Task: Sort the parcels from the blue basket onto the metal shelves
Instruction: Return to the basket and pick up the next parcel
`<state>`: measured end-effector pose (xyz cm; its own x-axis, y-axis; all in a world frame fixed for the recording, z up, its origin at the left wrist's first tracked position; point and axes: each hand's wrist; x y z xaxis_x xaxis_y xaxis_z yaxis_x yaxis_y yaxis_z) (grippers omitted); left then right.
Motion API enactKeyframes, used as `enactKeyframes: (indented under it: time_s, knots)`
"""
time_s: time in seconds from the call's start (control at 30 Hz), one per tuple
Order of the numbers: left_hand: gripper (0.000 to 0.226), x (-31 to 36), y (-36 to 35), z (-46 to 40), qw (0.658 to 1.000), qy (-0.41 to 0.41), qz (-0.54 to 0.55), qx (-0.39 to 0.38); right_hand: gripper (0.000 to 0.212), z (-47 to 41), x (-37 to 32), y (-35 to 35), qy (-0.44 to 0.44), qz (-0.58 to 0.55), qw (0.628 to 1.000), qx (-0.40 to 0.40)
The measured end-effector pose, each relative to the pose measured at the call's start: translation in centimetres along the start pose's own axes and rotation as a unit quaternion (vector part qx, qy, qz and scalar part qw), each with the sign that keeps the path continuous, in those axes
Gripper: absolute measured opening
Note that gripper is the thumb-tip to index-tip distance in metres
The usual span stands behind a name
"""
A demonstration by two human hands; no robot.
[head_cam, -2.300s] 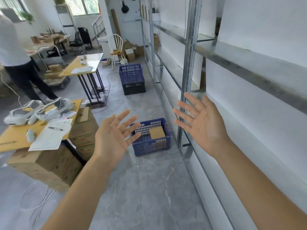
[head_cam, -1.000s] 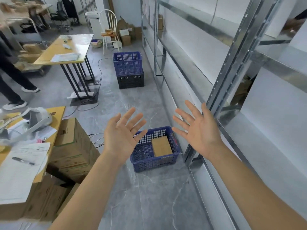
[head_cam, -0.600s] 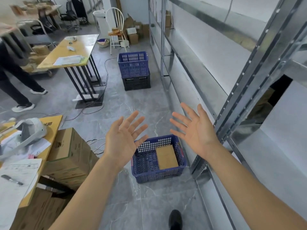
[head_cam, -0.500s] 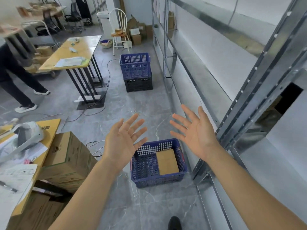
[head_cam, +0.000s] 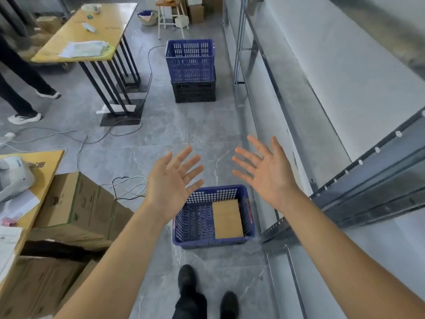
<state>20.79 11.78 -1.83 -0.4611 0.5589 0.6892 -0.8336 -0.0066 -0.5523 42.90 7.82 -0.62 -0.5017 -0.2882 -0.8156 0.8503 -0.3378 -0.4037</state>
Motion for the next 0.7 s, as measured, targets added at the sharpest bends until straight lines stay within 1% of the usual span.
enactKeyframes:
  time_s: [0.17,0.4,0.53,0.7]
  knots:
    - [0.053,1.7,0.9,-5.6,1.0,0.021,0.0,-0.002,0.062,-4.4,0.2,-0.6,-0.009,-0.002,1.0,0.026]
    - [0.053,2.6,2.4,-14.2,0.996,0.08,-0.015,-0.022,0.059,-10.7,1.8,-0.6,-0.024,0.001,0.996,0.086]
    - [0.054,1.6,3.4,-18.0,0.994,0.109,-0.016,-0.016,0.06,-14.3,3.3,0.5,-0.045,0.004,0.994,0.102]
    - [0.054,-1.9,5.7,-22.9,0.99,0.138,-0.019,0.022,0.06,-19.4,6.6,2.9,-0.075,0.018,0.991,0.111]
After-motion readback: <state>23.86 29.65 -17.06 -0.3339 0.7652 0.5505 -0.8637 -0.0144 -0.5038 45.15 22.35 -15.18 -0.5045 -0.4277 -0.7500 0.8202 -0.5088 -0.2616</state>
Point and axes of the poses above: each hand's wrist, its own z-axis away from the middle knuckle, its own y-axis out of the back of the hand, x = y × z, and after that the axes turned 3 degrees about z, right-handed
